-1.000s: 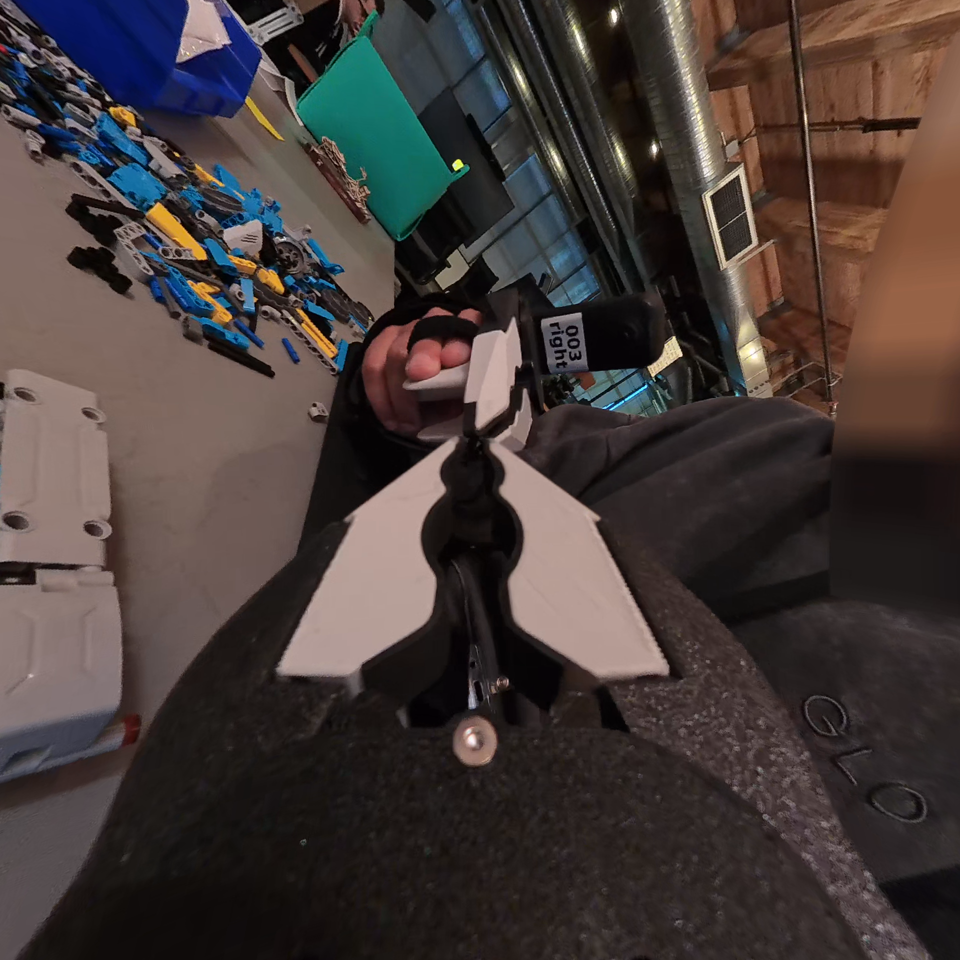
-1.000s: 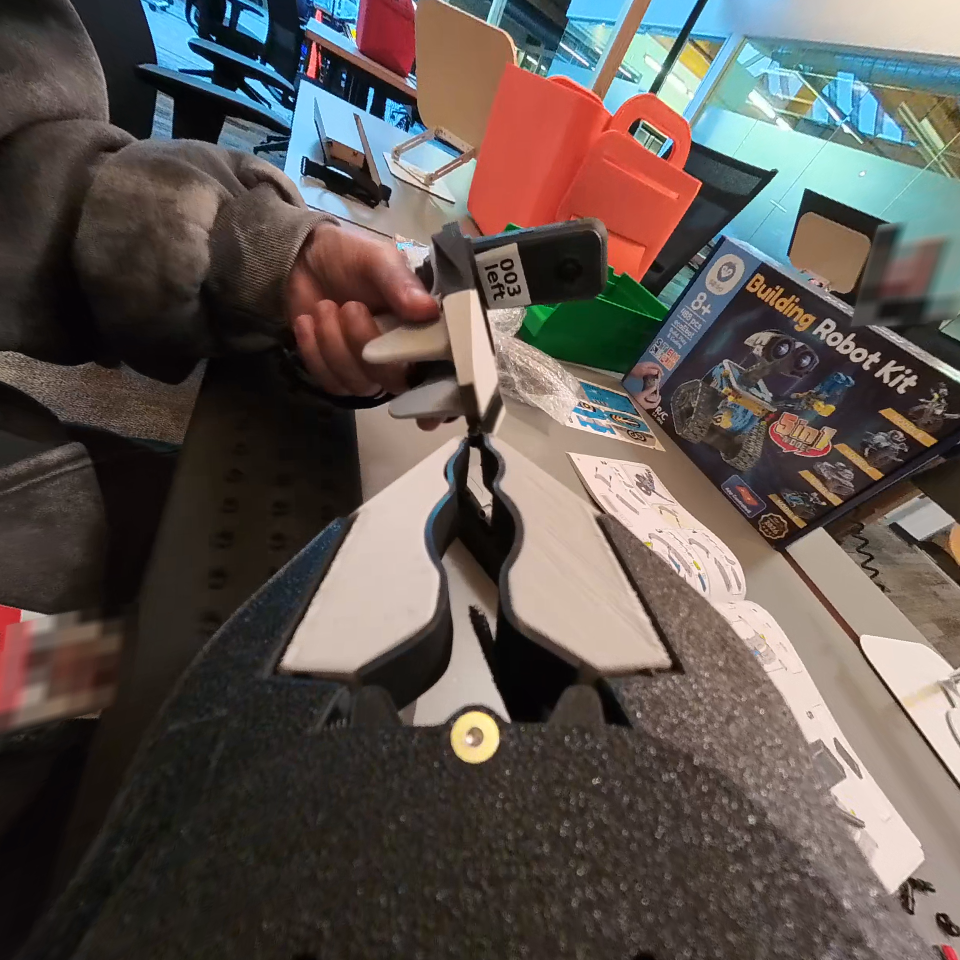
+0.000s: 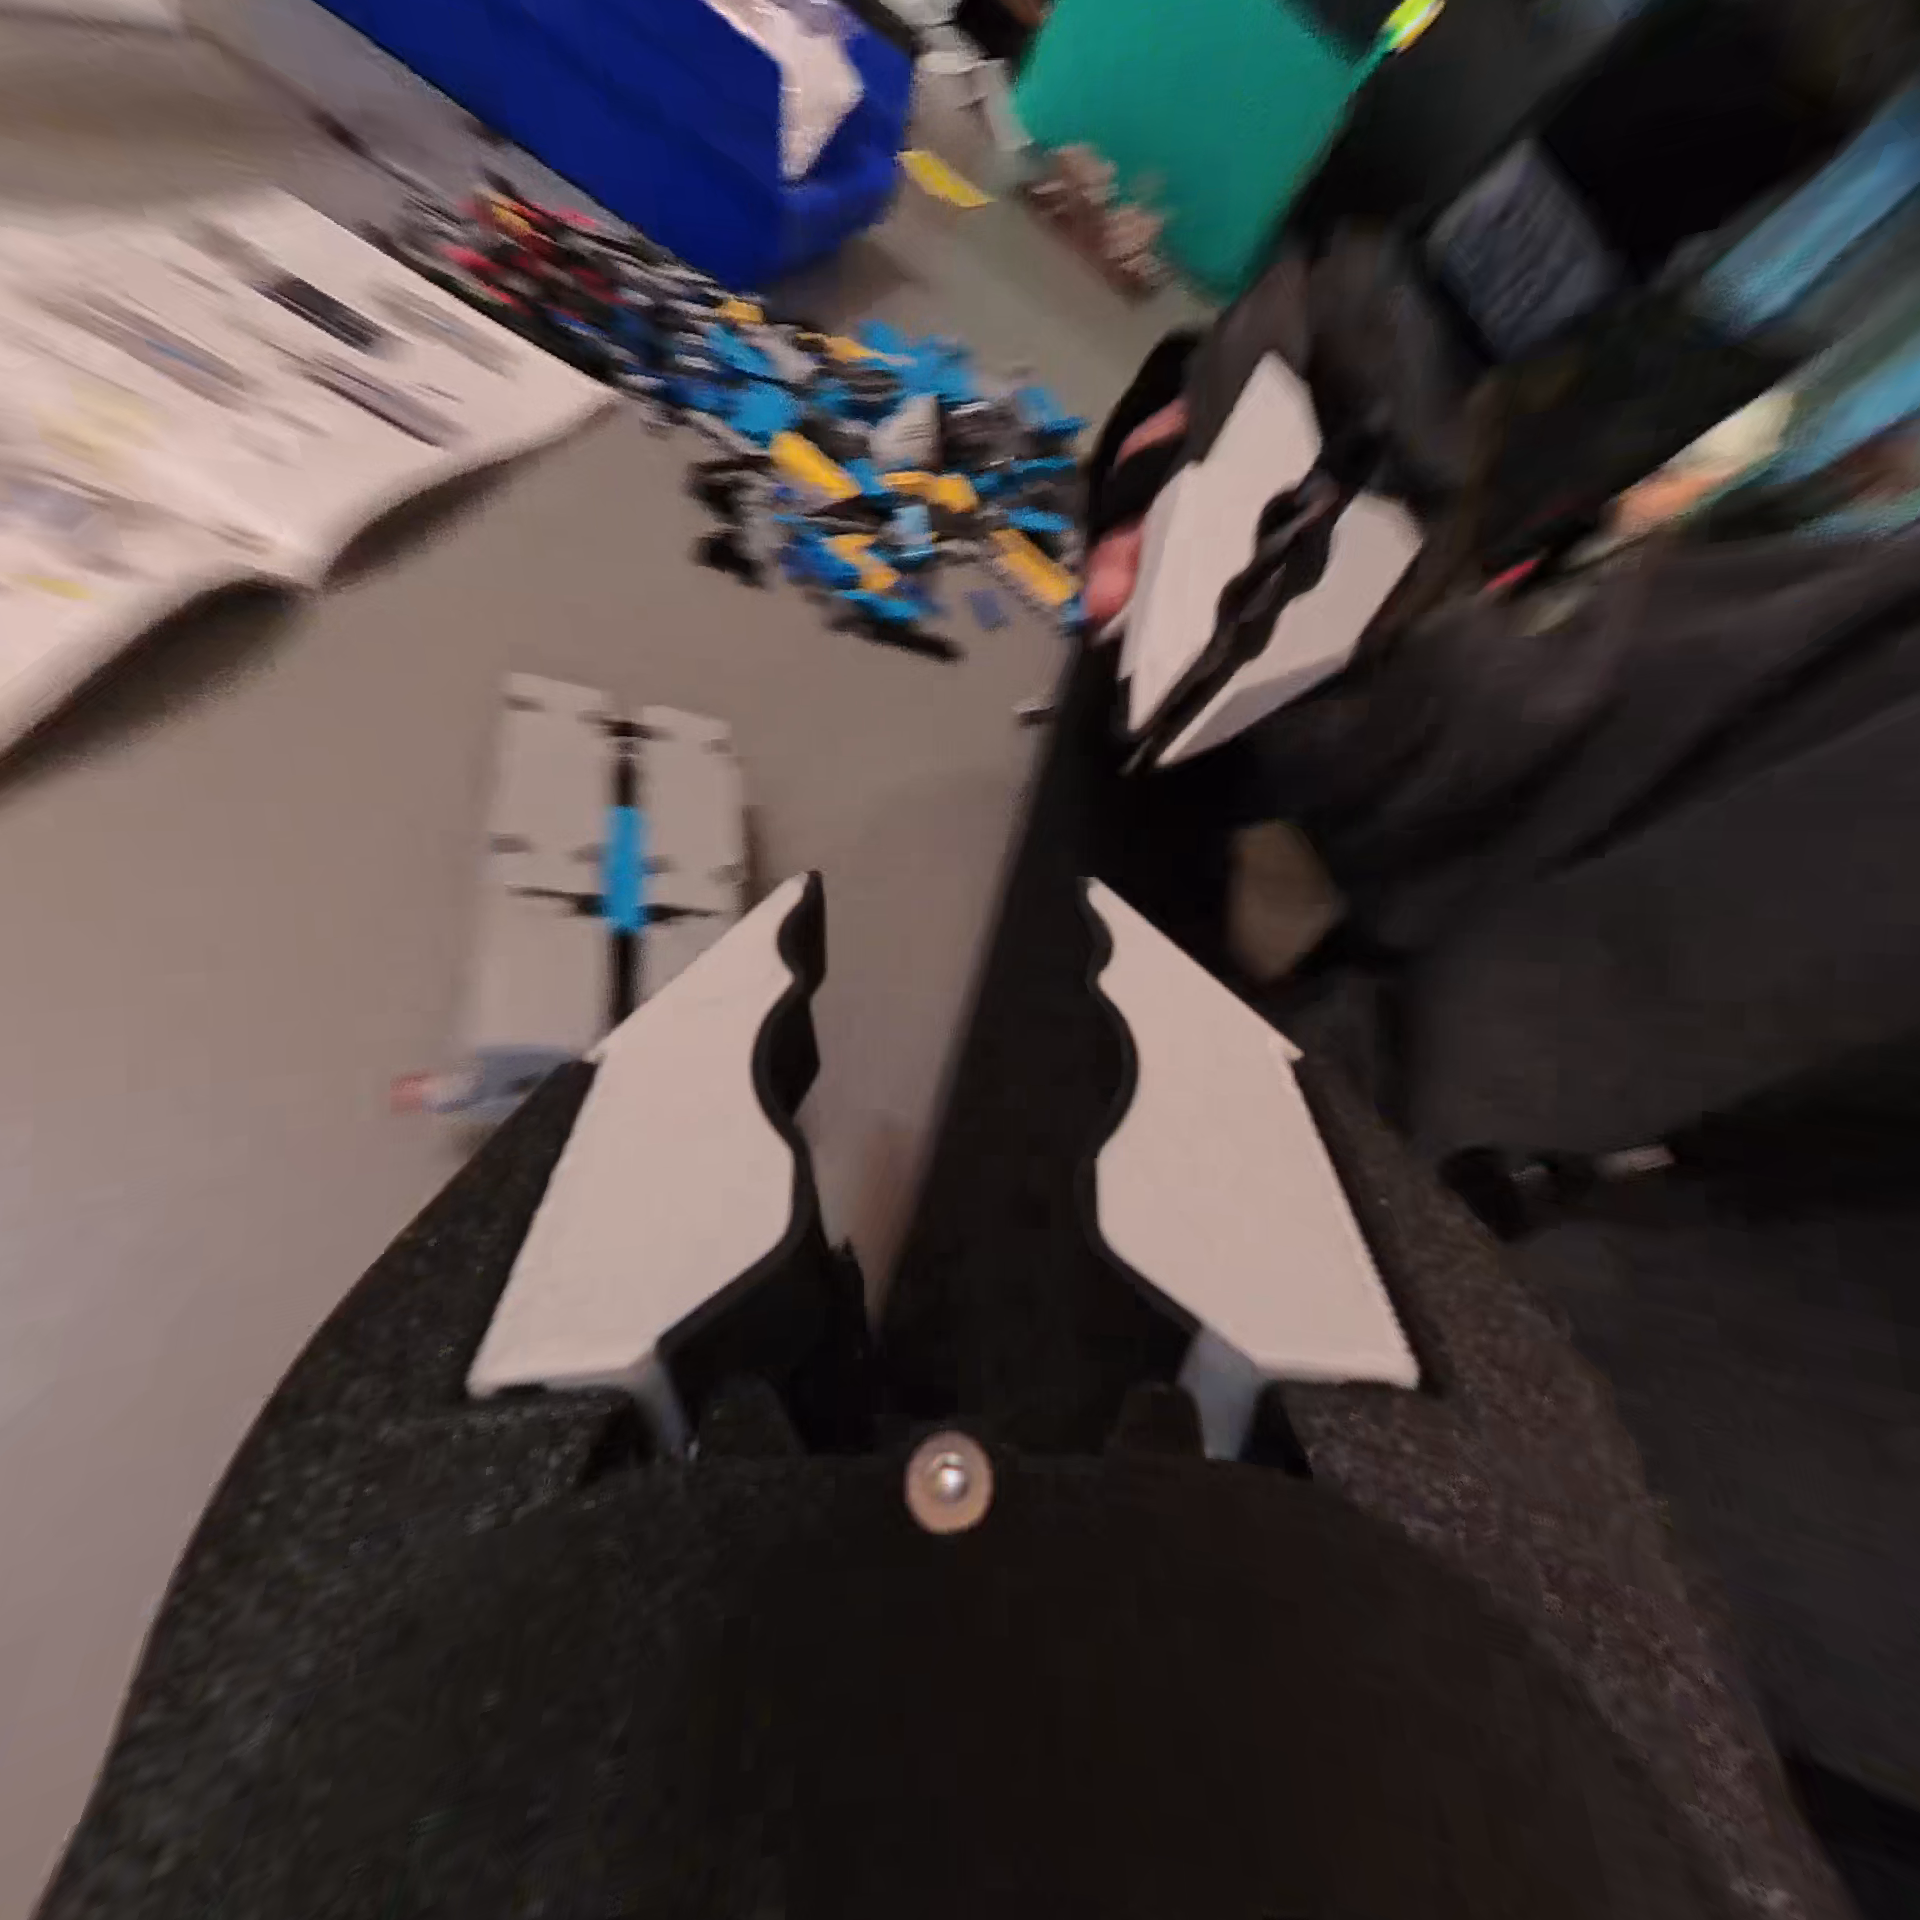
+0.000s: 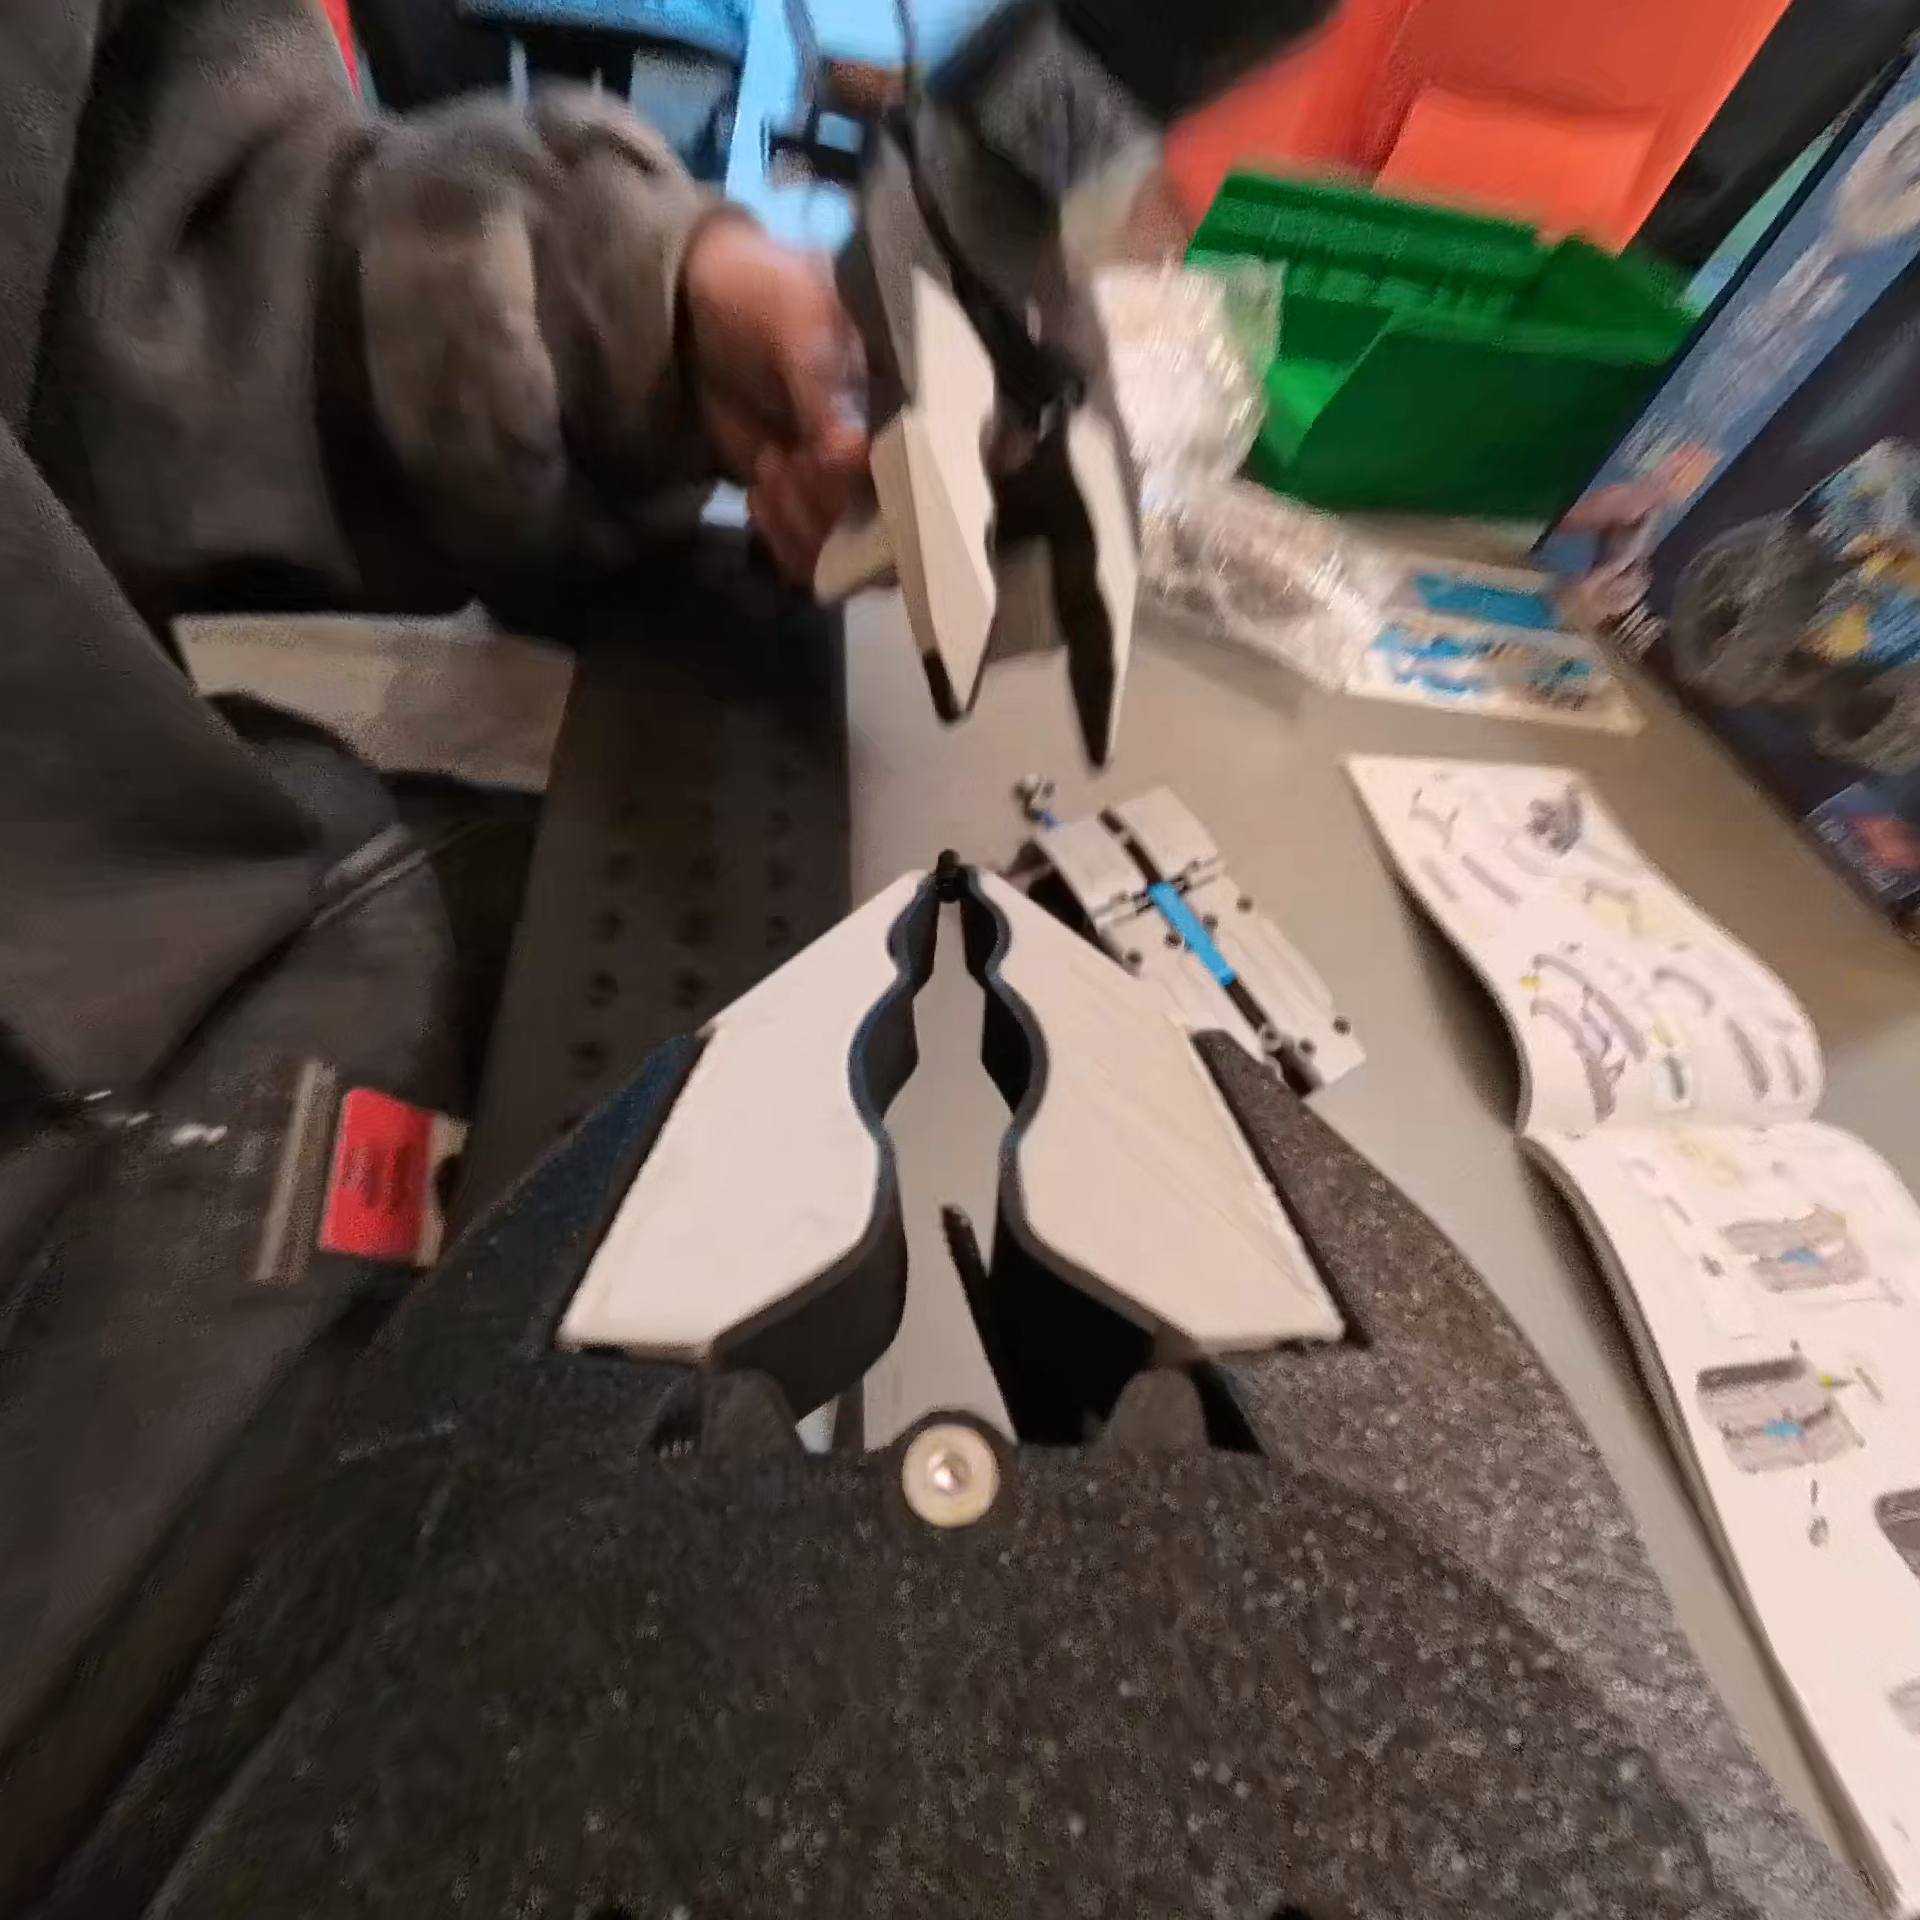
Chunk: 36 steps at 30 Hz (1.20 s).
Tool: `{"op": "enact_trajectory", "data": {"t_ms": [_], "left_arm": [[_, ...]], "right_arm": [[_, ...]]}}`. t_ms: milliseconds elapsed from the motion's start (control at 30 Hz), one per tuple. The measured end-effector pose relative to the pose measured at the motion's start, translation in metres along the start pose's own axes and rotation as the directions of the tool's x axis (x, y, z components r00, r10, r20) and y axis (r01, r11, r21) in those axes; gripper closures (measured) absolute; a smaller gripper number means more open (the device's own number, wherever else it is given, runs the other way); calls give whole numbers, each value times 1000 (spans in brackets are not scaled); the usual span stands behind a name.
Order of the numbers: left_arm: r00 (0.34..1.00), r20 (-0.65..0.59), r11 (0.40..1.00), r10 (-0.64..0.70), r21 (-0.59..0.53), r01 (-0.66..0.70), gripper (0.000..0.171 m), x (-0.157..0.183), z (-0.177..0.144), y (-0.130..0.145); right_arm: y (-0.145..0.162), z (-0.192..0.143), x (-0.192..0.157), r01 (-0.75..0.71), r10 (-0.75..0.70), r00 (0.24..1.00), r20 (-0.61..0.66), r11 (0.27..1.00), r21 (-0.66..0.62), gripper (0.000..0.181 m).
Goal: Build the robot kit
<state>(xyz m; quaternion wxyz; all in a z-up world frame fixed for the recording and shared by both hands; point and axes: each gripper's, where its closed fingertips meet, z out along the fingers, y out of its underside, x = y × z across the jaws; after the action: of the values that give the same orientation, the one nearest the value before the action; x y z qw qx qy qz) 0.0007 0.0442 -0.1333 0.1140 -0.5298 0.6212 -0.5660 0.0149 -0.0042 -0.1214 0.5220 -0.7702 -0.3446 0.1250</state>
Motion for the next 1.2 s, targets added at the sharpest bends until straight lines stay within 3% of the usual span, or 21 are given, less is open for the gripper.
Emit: {"op": "enact_trajectory", "data": {"t_ms": [67,133,300,367,467,600,833,1000,1200], "left_arm": [[969,164,982,185,-66,-176,120,-24,-16,5],[923,236,948,304,-165,-271,111,-43,-19,15],[917,232,933,324,-241,-268,86,-71,1,36],[918,236,931,319,-260,-257,86,-80,10,41],[933,215,931,288,-290,-221,87,-82,21,48],[924,220,918,312,-320,-234,108,-85,25,50],[925,208,914,317,-329,-239,109,-83,21,38],[893,179,849,412,-432,-305,109,-81,16,36],[875,119,790,469,-501,-355,109,-77,13,28]], "right_arm": [[9,4,9,-25,31,999,44,991,-129,178],[17,13,21,-51,74,994,76,964,-261,178],[30,53,52,-9,75,987,139,905,-426,178],[39,67,61,19,62,986,157,884,-467,178],[41,77,67,19,71,981,180,891,-454,178],[37,69,73,-40,112,979,169,924,-380,178],[56,47,79,-64,131,983,133,907,-417,178],[65,31,85,-130,173,982,78,912,-389,178],[111,12,99,-280,270,959,-85,862,-422,178]]}}
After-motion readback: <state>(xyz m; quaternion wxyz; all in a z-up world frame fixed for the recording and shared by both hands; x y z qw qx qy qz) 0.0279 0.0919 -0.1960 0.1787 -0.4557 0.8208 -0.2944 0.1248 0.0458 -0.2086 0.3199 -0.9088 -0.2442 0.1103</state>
